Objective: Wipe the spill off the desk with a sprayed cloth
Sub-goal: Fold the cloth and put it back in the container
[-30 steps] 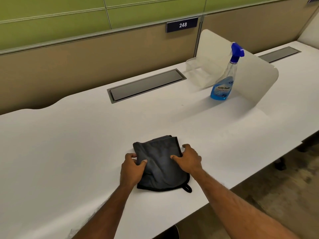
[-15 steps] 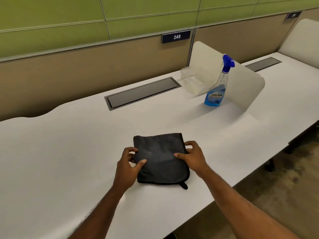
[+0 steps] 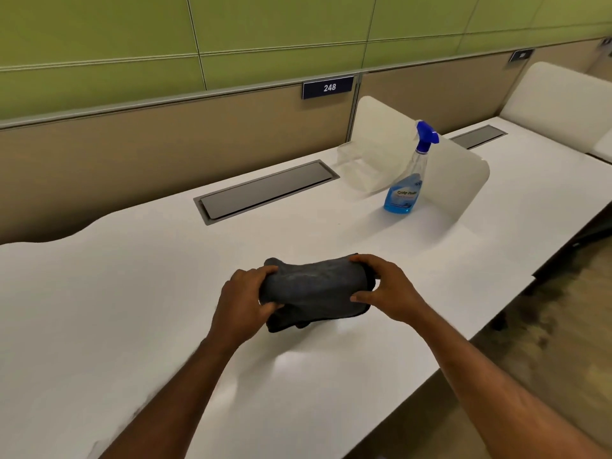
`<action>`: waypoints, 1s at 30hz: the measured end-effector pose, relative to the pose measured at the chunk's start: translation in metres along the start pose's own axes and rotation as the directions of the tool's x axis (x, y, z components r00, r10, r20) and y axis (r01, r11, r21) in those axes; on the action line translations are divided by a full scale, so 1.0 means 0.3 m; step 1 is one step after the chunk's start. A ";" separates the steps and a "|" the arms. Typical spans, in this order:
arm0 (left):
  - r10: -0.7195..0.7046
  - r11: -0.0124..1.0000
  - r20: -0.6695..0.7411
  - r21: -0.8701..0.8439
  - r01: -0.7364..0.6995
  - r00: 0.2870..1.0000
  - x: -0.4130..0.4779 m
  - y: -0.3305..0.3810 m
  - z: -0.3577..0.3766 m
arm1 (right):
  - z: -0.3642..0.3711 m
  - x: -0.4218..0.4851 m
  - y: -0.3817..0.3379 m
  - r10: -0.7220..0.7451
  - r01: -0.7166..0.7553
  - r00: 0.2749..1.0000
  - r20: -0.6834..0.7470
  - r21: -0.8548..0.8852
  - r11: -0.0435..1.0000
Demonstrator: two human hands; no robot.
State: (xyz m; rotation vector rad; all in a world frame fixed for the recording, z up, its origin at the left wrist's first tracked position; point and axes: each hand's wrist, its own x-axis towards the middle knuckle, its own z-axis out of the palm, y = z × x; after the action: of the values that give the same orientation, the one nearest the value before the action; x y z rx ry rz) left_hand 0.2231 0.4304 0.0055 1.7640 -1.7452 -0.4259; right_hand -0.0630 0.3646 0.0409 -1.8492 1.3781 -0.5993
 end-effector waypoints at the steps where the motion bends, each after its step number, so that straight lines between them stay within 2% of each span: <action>1: 0.026 0.999 -0.014 0.022 -0.025 1.000 0.012 0.001 -0.002 | -0.003 0.002 -0.004 -0.012 0.011 1.000 -0.027 -0.035 0.999; 4: 0.042 0.999 -0.040 0.025 -0.041 0.998 0.049 0.004 0.001 | -0.026 0.020 -0.007 -0.057 0.041 0.992 -0.116 -0.137 0.990; 6: 0.009 0.997 -0.043 -0.072 -0.012 0.999 0.071 0.011 0.008 | -0.054 0.040 0.004 -0.066 0.039 0.984 -0.164 -0.164 0.986; 8: -0.036 0.965 -0.031 -0.260 0.027 0.999 0.095 0.025 0.016 | -0.088 0.068 0.022 -0.040 0.034 0.988 -0.152 -0.041 0.999; 11: -0.106 0.825 0.051 -0.553 0.116 0.993 0.135 0.072 0.033 | -0.139 0.116 0.044 -0.038 0.056 0.997 -0.071 0.275 0.960; 13: -0.128 0.735 0.086 -0.660 0.153 0.988 0.168 0.119 0.061 | -0.158 0.153 0.057 -0.028 0.034 0.999 -0.020 0.437 0.899; 15: -0.217 0.657 0.078 -0.726 0.204 0.973 0.204 0.169 0.101 | -0.167 0.194 0.077 0.015 -0.017 1.000 0.009 0.533 0.846; 19: -0.446 0.512 0.115 -0.781 0.358 0.888 0.284 0.246 0.201 | -0.194 0.284 0.129 0.152 -0.151 0.987 0.048 0.593 0.791; 22: -0.590 0.385 0.189 -0.788 0.480 0.785 0.338 0.299 0.259 | -0.232 0.340 0.167 0.234 -0.282 0.959 0.160 0.606 0.744; 24: -0.649 0.328 0.219 -0.784 0.527 0.729 0.362 0.324 0.289 | -0.255 0.370 0.195 0.233 -0.333 0.942 0.240 0.614 0.715; 27: -0.693 0.329 0.201 -0.767 0.551 0.693 0.378 0.346 0.319 | -0.276 0.404 0.232 0.194 -0.322 0.942 0.273 0.583 0.746; 30: -0.696 0.403 0.136 -0.738 0.541 0.705 0.392 0.360 0.337 | -0.289 0.442 0.258 0.170 -0.274 0.957 0.236 0.537 0.798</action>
State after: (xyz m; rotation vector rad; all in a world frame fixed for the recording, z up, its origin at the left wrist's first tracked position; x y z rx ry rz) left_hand 0.0853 0.3018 0.0180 1.6566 -0.4941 -1.0699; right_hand -0.1316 0.2029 0.0256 -1.2067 1.1193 -0.6215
